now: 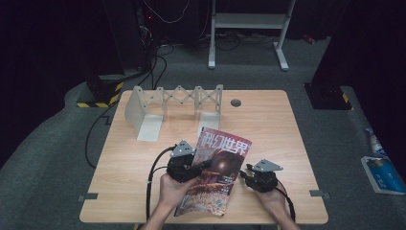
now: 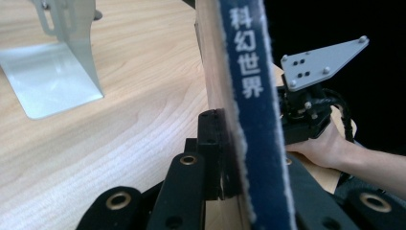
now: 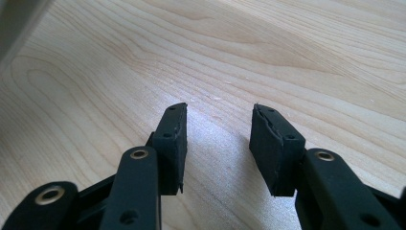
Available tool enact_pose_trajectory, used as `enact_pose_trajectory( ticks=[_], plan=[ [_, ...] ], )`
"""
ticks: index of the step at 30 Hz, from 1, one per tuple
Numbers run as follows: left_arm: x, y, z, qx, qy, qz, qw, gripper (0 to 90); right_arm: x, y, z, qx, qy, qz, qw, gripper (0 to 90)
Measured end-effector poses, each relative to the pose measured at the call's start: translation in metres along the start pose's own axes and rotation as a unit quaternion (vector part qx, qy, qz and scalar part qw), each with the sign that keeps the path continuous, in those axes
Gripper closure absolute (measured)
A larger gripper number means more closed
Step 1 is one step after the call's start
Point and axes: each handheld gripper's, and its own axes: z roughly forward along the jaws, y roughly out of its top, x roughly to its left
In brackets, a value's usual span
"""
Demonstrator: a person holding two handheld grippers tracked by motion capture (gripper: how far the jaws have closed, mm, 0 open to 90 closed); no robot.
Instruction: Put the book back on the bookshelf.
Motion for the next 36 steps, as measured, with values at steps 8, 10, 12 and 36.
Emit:
enact_pose_trajectory(
  ticks=[8, 10, 12, 36],
  plan=[
    [0.0, 0.023, -0.008, 0.017, 0.016, 0.025, 0.9994, 83.3, 0.0, 0.0, 0.0, -0.001, 0.0, 0.0, 1.0, 56.6],
    [0.0, 0.027, -0.011, 0.021, 0.023, 0.03, 0.9991, 83.3, 0.0, -0.001, 0.0, -0.001, -0.001, 0.0, 1.0, 56.6],
    [0.001, 0.031, -0.013, 0.026, 0.028, 0.037, 0.9986, 83.3, 0.0, -0.001, 0.0, -0.001, -0.001, -0.001, 1.0, 56.6],
    [0.019, 0.066, -0.038, 0.097, 0.066, 0.054, 0.9916, 83.2, 0.001, -0.001, -0.001, 0.0, 0.0, 0.001, 1.0, 56.6]
  ],
)
